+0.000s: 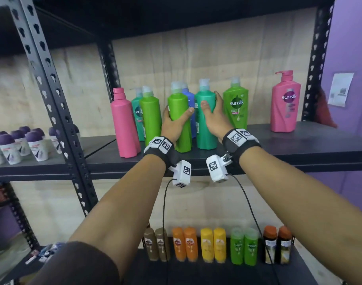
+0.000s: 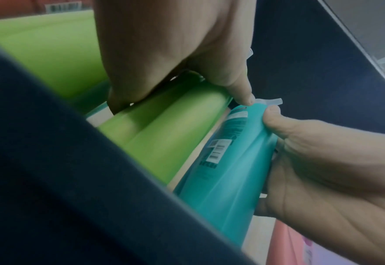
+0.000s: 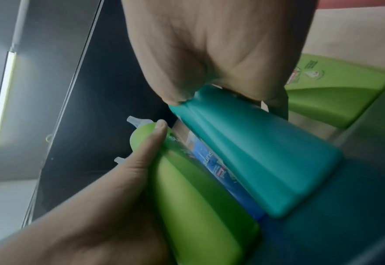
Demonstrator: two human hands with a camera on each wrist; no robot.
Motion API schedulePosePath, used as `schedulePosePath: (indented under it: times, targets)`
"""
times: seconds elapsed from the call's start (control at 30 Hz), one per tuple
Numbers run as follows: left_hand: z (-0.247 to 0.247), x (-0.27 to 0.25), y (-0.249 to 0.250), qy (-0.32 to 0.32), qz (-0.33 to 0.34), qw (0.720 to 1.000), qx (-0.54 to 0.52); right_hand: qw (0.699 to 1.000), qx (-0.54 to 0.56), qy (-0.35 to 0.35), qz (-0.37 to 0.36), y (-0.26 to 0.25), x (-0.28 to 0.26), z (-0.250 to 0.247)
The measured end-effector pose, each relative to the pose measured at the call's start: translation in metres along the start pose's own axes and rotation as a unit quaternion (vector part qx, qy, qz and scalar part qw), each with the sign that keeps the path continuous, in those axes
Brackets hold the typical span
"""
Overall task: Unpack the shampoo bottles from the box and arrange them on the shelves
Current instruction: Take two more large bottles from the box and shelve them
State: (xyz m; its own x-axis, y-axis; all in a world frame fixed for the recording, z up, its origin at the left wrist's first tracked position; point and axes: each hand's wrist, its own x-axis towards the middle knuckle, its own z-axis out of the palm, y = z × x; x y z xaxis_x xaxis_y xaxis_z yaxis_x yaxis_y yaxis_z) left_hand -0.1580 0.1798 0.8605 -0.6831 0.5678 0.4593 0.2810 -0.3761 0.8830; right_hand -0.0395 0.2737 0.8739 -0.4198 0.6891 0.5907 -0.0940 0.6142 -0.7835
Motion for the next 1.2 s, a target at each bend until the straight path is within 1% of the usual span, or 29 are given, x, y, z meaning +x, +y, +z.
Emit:
schedulePosePath:
  times: [0.1, 0.23, 0.43, 0.67, 0.77, 0.83, 0.93, 0.97, 1.07, 1.2]
  targets:
    - [-0.001, 0.005, 0.001, -0.005, -0.011, 1.000, 0.022, 1.000, -0.020, -0.007, 0.015, 0.001, 0.006, 0.003]
    - [-0.004, 0.005, 0.002, -0.015, -0.013, 1.000, 0.008, 0.999, -0.011, -0.009, 0.035, -0.002, 0.007, 0.005]
    - [-0.005, 0.000, 0.001, -0.016, -0.004, 1.000, -0.011, 0.999, 0.019, -0.033, 0.029, 0.000, 0.008, 0.001]
    - [-0.008, -0.007, -0.011, -0.014, 0.001, 0.999, 0.034, 0.995, 0.069, -0.053, 0.048, -0.001, 0.007, -0.010]
    - [-0.008, -0.011, -0.009, -0.001, 0.006, 0.998, 0.063, 0.995, 0.033, -0.071, 0.056, -0.005, -0.001, -0.020]
    - [-0.007, -0.019, -0.007, 0.007, 0.019, 0.995, 0.098, 0.997, -0.019, -0.066, 0.032, -0.007, -0.011, -0.027]
    - [-0.009, -0.039, -0.008, 0.005, 0.055, 0.983, 0.177, 0.992, -0.124, -0.012, -0.034, -0.011, -0.029, -0.040]
    - [-0.010, -0.048, -0.009, 0.004, 0.067, 0.976, 0.207, 0.987, -0.149, -0.005, -0.055, -0.013, -0.036, -0.044]
    - [-0.013, -0.077, -0.013, 0.008, 0.101, 0.960, 0.260, 0.976, -0.186, -0.034, -0.106, -0.018, -0.058, -0.053]
    - [-0.013, -0.112, -0.019, 0.050, 0.150, 0.938, 0.307, 0.964, -0.208, -0.097, -0.134, -0.018, -0.094, -0.067]
